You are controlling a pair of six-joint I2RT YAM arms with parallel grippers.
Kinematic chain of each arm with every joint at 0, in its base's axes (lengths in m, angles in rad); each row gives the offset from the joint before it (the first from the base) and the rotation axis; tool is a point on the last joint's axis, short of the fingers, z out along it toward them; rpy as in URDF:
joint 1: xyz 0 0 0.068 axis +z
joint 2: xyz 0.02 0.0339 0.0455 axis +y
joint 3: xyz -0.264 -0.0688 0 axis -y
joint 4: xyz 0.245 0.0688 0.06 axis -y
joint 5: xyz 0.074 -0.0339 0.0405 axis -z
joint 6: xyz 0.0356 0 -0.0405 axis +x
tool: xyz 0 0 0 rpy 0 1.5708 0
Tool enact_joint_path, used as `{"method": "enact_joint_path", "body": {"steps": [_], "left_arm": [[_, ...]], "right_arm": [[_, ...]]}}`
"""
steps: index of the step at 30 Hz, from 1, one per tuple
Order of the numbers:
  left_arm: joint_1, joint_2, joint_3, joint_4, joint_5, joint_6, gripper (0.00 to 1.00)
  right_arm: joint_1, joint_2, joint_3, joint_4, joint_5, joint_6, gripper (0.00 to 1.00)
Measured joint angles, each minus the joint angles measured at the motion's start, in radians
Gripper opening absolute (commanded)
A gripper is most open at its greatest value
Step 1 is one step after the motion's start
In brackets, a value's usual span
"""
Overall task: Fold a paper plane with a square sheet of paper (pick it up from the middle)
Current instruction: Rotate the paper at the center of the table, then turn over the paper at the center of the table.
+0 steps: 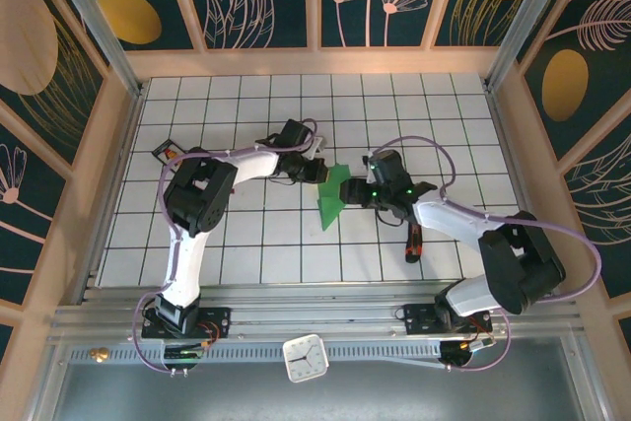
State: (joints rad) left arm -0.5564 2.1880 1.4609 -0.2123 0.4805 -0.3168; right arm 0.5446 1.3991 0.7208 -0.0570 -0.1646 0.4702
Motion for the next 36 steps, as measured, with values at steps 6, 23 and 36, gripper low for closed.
{"method": "enact_joint_path", "body": {"steps": [6, 23, 36], "left_arm": [[-0.018, 0.151, 0.283, -0.202, 0.070, 0.204, 0.20], [-0.041, -0.315, -0.201, 0.072, -0.004, -0.078, 0.13], [-0.058, -0.206, -0.282, 0.167, 0.080, -0.217, 0.00]], "right_arm": [[-0.070, -0.082, -0.017, -0.014, 0.006, 0.015, 0.53], [-0.153, -0.064, -0.055, 0.017, 0.024, 0.059, 0.50], [-0.158, 0.013, -0.054, 0.058, -0.021, 0.040, 0.59]]}}
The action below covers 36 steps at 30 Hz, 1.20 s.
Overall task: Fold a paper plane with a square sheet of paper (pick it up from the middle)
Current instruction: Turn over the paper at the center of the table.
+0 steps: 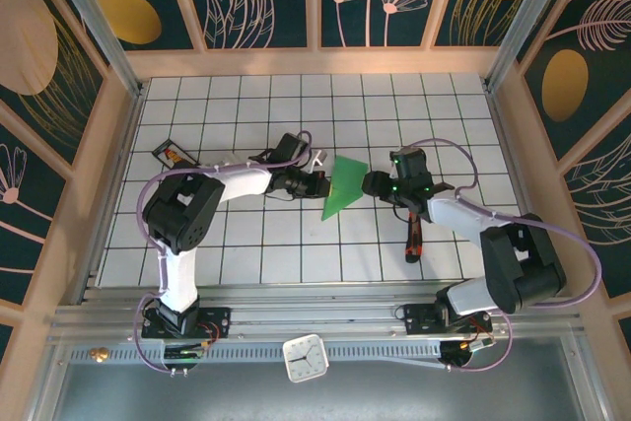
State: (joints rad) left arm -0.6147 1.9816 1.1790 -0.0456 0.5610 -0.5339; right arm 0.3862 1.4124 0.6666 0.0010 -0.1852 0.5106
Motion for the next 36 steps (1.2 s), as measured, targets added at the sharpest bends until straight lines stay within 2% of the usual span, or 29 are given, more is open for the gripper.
{"method": "enact_joint_path", "body": {"steps": [15, 26, 36], "left_arm": [[0.000, 0.102, 0.060, 0.007, -0.014, 0.002, 0.00], [0.000, 0.101, 0.037, 0.043, -0.016, 0.006, 0.00], [0.000, 0.095, 0.017, 0.072, -0.016, 0.006, 0.00]], "right_arm": [[0.002, 0.076, 0.019, 0.022, -0.062, 0.006, 0.57], [0.000, 0.164, 0.036, 0.093, -0.180, 0.051, 0.51], [0.000, 0.190, 0.041, 0.117, -0.192, 0.076, 0.50]]}}
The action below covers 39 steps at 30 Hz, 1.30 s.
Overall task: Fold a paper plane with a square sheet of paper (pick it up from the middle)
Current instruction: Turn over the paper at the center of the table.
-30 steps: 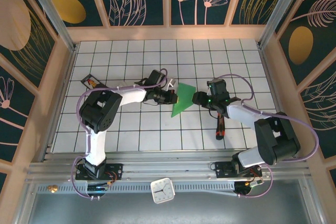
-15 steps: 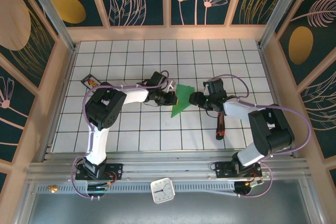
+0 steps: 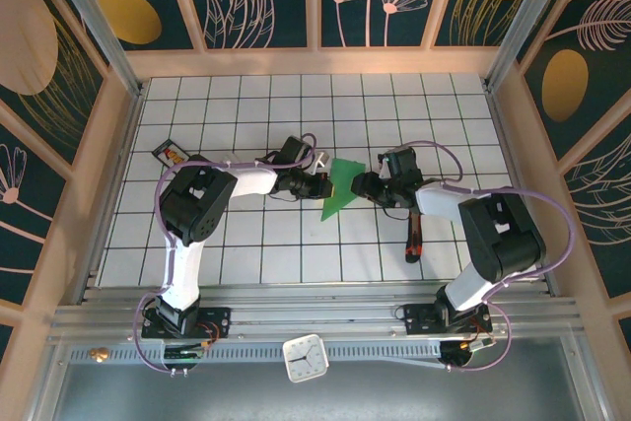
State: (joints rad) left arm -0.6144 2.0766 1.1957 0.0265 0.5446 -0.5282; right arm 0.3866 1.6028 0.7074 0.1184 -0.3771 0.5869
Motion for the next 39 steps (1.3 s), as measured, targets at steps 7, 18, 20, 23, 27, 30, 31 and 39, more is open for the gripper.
{"method": "enact_joint_path", "body": {"steps": [7, 18, 20, 23, 27, 30, 31, 39], "left_arm": [[0.000, -0.002, -0.005, 0.007, -0.002, 0.000, 0.00], [0.000, -0.003, -0.005, 0.007, -0.003, 0.004, 0.00], [0.000, -0.003, -0.005, 0.006, -0.003, 0.006, 0.00], [0.000, -0.003, -0.005, 0.006, -0.003, 0.010, 0.00], [0.000, -0.004, -0.005, 0.006, -0.004, 0.011, 0.00], [0.000, -0.004, -0.005, 0.005, -0.004, 0.011, 0.00], [0.000, -0.004, -0.005, 0.005, -0.004, 0.011, 0.00], [0.000, -0.007, -0.005, -0.004, -0.007, 0.016, 0.00]], "right_arm": [[0.000, 0.033, 0.000, 0.033, -0.021, 0.023, 0.49], [-0.005, 0.035, -0.002, 0.034, 0.001, 0.033, 0.49], [-0.005, 0.037, -0.002, 0.037, -0.008, 0.041, 0.49], [-0.005, 0.047, -0.003, 0.057, -0.022, 0.053, 0.48], [-0.006, 0.059, -0.003, 0.069, -0.036, 0.068, 0.47], [-0.008, 0.061, -0.005, 0.078, -0.043, 0.082, 0.46], [-0.009, 0.061, -0.010, 0.089, -0.045, 0.086, 0.45], [-0.028, 0.061, -0.049, 0.149, -0.075, 0.120, 0.31]]}}
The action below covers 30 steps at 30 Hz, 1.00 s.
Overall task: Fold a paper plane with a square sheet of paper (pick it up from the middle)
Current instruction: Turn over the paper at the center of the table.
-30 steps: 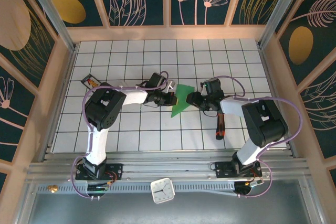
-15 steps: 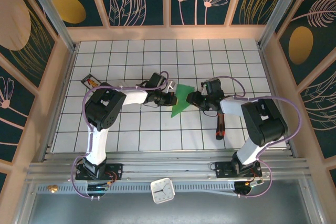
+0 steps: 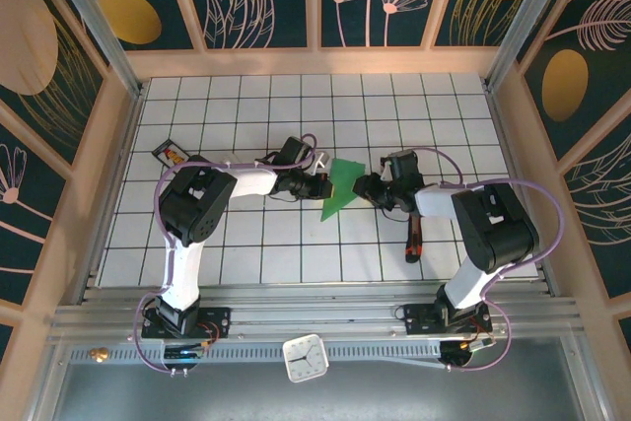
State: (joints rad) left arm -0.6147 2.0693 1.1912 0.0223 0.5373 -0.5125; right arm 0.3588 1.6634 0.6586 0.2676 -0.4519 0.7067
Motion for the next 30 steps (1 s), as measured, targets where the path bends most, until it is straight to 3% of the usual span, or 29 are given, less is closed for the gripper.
{"method": "enact_joint_path", "body": {"steps": [9, 11, 17, 24, 30], "left_arm": [[0.000, -0.002, 0.000, -0.008, 0.000, 0.011, 0.00], [0.000, -0.005, 0.000, -0.017, -0.003, 0.011, 0.04], [-0.002, -0.055, -0.026, -0.033, -0.030, 0.014, 0.26], [-0.015, -0.330, -0.317, 0.110, -0.093, -0.021, 0.32], [-0.095, -0.496, -0.499, 0.228, -0.188, -0.029, 0.43]], "right_arm": [[0.000, 0.000, 0.000, 0.025, -0.006, 0.006, 0.07], [0.000, 0.000, 0.000, 0.024, -0.007, 0.009, 0.00], [0.010, -0.018, -0.002, 0.010, -0.009, 0.023, 0.00], [0.098, -0.091, -0.014, 0.002, 0.024, 0.124, 0.00], [0.168, -0.103, -0.015, 0.006, 0.052, 0.243, 0.00]]}}
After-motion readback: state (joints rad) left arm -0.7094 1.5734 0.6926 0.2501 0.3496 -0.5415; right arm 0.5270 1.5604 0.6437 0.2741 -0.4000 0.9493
